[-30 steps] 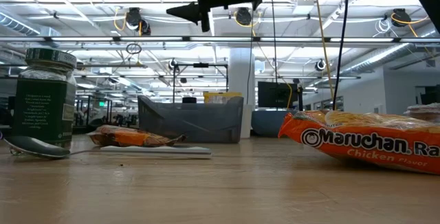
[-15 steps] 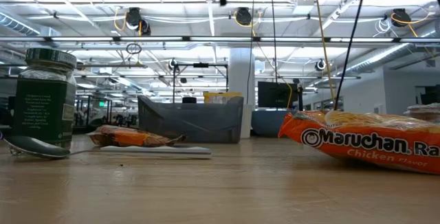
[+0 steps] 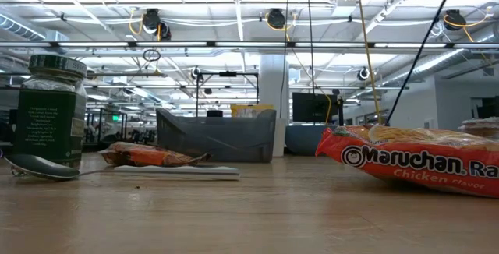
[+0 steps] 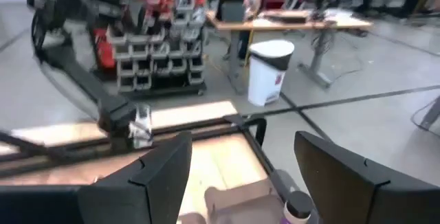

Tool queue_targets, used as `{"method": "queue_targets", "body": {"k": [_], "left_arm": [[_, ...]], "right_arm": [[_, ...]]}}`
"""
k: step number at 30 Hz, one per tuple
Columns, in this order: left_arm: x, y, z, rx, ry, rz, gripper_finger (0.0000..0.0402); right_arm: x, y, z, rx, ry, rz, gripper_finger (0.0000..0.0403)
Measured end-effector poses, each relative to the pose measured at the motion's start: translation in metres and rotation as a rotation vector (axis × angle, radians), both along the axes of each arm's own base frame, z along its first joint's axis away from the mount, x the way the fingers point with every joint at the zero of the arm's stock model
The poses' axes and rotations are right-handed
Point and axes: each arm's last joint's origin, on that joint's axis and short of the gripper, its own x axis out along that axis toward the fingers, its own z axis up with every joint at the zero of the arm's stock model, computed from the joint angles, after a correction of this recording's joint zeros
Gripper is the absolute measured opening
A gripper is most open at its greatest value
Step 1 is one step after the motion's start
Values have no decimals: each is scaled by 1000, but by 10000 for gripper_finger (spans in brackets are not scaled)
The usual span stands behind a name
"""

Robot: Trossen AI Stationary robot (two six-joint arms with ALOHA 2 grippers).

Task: Pick & Place Food Item
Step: Put the green seasoning bottle into the top black bin

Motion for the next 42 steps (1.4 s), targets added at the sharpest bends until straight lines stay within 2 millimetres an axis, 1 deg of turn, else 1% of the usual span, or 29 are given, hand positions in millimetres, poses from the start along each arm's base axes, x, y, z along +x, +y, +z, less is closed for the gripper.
{"method": "queue_targets", "body": {"k": [3, 7, 11, 13, 16, 20, 28, 35, 42], "left_arm": [[-6, -4, -9, -14, -38, 28, 241], [-9, -6, -23, -61, -69, 50, 241], [-5, -3, -39, -129, -89, 49, 241], [-1, 1, -48, -163, -77, 49, 241], [5, 6, -57, -196, -88, 48, 241], [13, 13, -64, -196, -101, 46, 241], [25, 22, -62, -162, -104, 46, 241], [36, 30, -67, -239, -63, 36, 241], [41, 33, -70, -254, -35, -13, 241]], "right_arm": [[-10, 4, -21, 44, -82, -6, 254], [-26, 6, -62, 139, -276, -47, 254], [-41, 12, -102, 209, -459, -76, 254], [-46, 16, -120, 242, -495, -99, 254], [-48, 22, -135, 275, -484, -123, 254], [-46, 25, -140, 297, -476, -113, 254], [-46, 20, -140, 297, -480, -130, 254], [-47, 17, -140, 293, -482, -139, 254], [-47, 17, -140, 289, -479, -140, 254]]}}
